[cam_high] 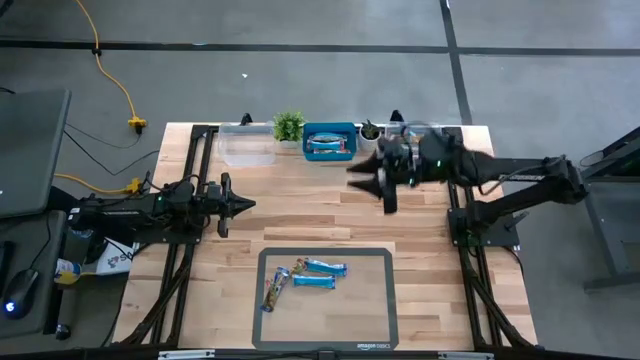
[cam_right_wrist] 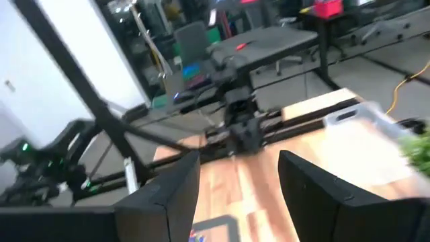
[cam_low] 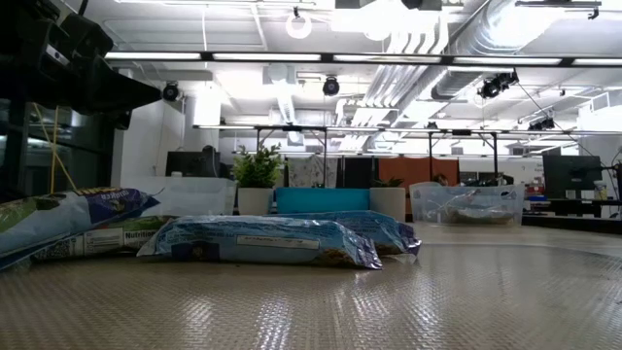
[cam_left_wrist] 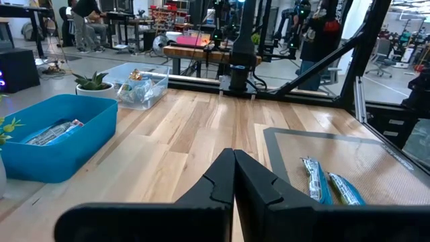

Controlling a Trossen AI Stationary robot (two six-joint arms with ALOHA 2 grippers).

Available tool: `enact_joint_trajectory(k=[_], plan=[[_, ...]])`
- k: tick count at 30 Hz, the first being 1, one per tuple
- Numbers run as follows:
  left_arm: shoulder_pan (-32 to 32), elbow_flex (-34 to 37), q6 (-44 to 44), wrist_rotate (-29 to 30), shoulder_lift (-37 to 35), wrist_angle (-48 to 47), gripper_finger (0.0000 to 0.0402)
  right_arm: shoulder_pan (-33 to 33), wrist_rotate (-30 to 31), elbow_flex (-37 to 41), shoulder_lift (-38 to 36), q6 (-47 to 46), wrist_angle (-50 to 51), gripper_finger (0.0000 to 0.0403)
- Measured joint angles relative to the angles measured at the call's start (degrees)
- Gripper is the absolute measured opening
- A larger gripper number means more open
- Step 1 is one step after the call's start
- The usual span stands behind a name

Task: Pick and place Granola Bars by type
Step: Put the blue granola bar into the left transparent bin

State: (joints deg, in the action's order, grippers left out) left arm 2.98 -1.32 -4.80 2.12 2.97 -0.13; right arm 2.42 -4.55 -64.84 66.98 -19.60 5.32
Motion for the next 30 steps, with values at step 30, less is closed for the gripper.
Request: enact_joint_trajectory(k=[30], plan=[[0.0,0.0,0.0,0.0,0.0,0.0,0.0001,-23.5,15.8,0.1,37.0,-10.7,4.7,0.0185]])
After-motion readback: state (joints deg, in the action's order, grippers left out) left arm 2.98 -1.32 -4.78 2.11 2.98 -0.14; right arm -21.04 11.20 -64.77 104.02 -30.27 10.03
